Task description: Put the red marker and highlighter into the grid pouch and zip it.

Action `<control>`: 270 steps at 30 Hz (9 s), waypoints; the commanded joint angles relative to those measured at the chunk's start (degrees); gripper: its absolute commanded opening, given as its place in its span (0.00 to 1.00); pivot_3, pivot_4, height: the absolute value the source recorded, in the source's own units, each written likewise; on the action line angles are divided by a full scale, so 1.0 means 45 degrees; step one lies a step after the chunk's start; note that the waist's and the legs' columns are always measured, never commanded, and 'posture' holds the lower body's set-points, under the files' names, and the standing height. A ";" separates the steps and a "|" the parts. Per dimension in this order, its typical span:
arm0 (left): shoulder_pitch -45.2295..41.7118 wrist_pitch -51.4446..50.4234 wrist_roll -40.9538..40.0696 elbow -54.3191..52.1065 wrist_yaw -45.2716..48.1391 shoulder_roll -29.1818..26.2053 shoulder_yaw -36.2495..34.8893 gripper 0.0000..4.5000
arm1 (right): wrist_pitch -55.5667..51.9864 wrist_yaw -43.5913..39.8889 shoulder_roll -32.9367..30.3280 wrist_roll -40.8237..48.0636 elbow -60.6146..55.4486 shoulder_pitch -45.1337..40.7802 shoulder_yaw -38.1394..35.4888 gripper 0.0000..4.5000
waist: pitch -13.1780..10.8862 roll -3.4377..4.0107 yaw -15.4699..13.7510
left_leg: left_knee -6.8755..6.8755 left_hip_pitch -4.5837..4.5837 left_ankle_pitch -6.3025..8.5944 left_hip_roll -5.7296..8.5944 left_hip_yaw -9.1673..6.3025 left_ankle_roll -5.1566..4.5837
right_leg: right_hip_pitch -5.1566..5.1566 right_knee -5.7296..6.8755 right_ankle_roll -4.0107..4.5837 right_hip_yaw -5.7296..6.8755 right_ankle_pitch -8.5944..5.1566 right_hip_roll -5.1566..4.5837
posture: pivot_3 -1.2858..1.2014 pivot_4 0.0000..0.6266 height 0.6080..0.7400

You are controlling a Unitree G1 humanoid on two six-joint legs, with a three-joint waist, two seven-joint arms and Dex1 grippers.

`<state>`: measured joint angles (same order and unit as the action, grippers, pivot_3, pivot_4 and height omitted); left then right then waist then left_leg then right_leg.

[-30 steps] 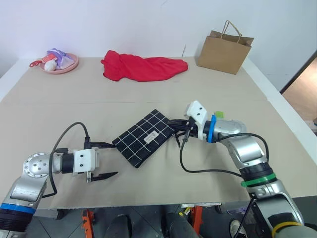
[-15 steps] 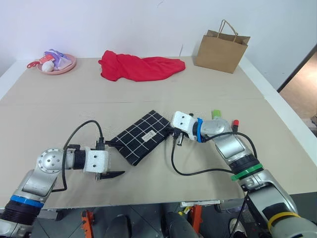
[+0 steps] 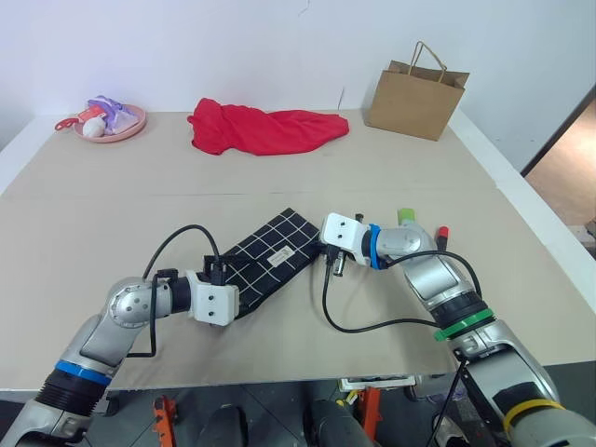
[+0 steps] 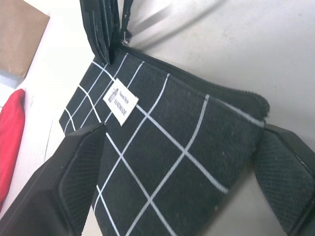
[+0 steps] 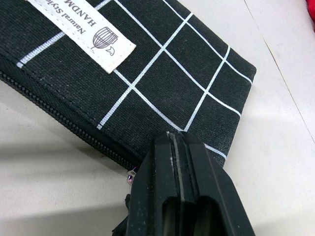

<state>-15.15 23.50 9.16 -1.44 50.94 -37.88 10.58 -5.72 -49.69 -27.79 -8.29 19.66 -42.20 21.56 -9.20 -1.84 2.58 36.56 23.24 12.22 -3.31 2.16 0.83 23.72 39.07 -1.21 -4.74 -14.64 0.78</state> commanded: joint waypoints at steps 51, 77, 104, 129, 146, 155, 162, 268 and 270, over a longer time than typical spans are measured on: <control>0.0224 -0.7526 -0.6005 -0.2844 -0.1634 0.1959 -0.2554 0.00 | -0.4472 -0.0201 -0.0367 0.4653 -0.3361 0.1369 -0.3539 0.70 | -0.0007 -0.0002 0.0061 | -0.0010 0.0015 -0.0001 0.0001 -0.0069 -0.0002 | 0.0004 -0.0007 -0.0055 0.0029 -0.0035 0.0027 | 0.52 0.24 1.00; 0.0696 -0.7839 -0.5935 -0.3460 -0.1593 0.1953 -0.2243 0.00 | -0.3358 -0.1885 0.0735 0.4366 -0.2463 0.0444 -0.2548 0.01 | -0.0008 -0.0002 0.0032 | -0.0022 0.0033 0.0001 0.0021 -0.0040 0.0005 | 0.0023 -0.0011 -0.0033 0.0011 -0.0026 0.0000 | 0.52 0.24 1.00; 0.0311 -0.7887 -0.6089 -0.3313 -0.1397 0.2115 -0.1994 0.00 | -0.5422 -0.1502 0.1999 0.4873 -0.5312 0.0658 -0.1132 0.27 | -0.0008 -0.0003 0.0028 | -0.0022 0.0039 0.0001 0.0017 -0.0073 0.0005 | 0.0024 -0.0011 -0.0027 0.0041 -0.0035 0.0003 | 0.52 0.24 1.00; 0.0726 -0.7022 -0.7379 -0.2904 -0.0172 0.2402 -0.2521 0.00 | -1.0614 0.3787 -0.2726 0.5304 -0.7956 0.6227 -0.8871 0.60 | -0.0017 -0.0021 0.0009 | -0.0030 0.0028 0.0009 0.0067 -0.0127 0.0016 | -0.0020 -0.0016 -0.0095 0.0070 -0.0116 -0.0028 | 0.52 0.24 1.00; 0.0557 -0.6994 -0.7365 -0.2651 -0.0258 0.2898 -0.2393 0.00 | -1.1623 0.6867 -0.0973 0.5314 -0.6666 0.4981 -0.9369 0.60 | -0.0017 -0.0017 0.0005 | -0.0028 0.0025 0.0011 0.0078 -0.0124 0.0015 | -0.0035 -0.0018 -0.0109 0.0063 -0.0127 -0.0039 | 0.52 0.24 1.00; 0.0638 -0.7058 -0.7465 -0.2780 -0.0390 0.2915 -0.2442 0.00 | -1.1511 0.7087 -0.0338 0.5331 -0.6286 0.4905 -0.8600 0.60 | -0.0016 -0.0016 0.0014 | -0.0027 0.0019 0.0011 0.0073 -0.0129 0.0015 | -0.0039 -0.0018 -0.0104 0.0069 -0.0124 -0.0033 | 0.52 0.24 1.00; 0.0675 -0.7041 -0.7504 -0.2805 -0.0537 0.2932 -0.2472 0.00 | -1.1086 0.7405 0.0128 0.4929 -0.5995 0.5630 -0.7740 0.60 | -0.0007 -0.0032 0.0029 | -0.0026 0.0008 0.0011 0.0072 -0.0128 0.0015 | -0.0051 -0.0020 -0.0106 0.0068 -0.0125 -0.0034 | 0.52 0.24 1.00; 0.0751 -0.6670 -0.7890 -0.2525 0.0032 0.2811 -0.2487 0.00 | -0.4139 -0.0721 -0.3891 0.4569 -0.3910 0.2182 -0.5879 0.98 | -0.0028 -0.0012 -0.0008 | -0.0001 0.0009 0.0093 0.0105 -0.0145 -0.0003 | -0.0083 -0.0007 -0.0032 0.0018 -0.0170 -0.0032 | 0.52 0.24 1.00; 0.0797 -0.6711 -0.7921 -0.2581 -0.0006 0.2753 -0.2521 0.00 | -0.5493 0.0623 -0.3421 0.4377 -0.3169 0.2131 -0.6023 0.98 | -0.0030 -0.0010 -0.0013 | 0.0004 0.0009 0.0092 0.0105 -0.0148 -0.0002 | -0.0089 -0.0007 -0.0034 0.0021 -0.0170 -0.0035 | 0.52 0.24 1.00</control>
<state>-11.18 -6.66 -25.26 -10.34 51.57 -25.31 1.06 -24.09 -54.28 -44.55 12.98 2.58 -31.87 -4.33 -9.34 -1.89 2.53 36.58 23.31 12.61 -2.78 1.53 0.85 23.35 39.04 -1.39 -4.68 -15.39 0.59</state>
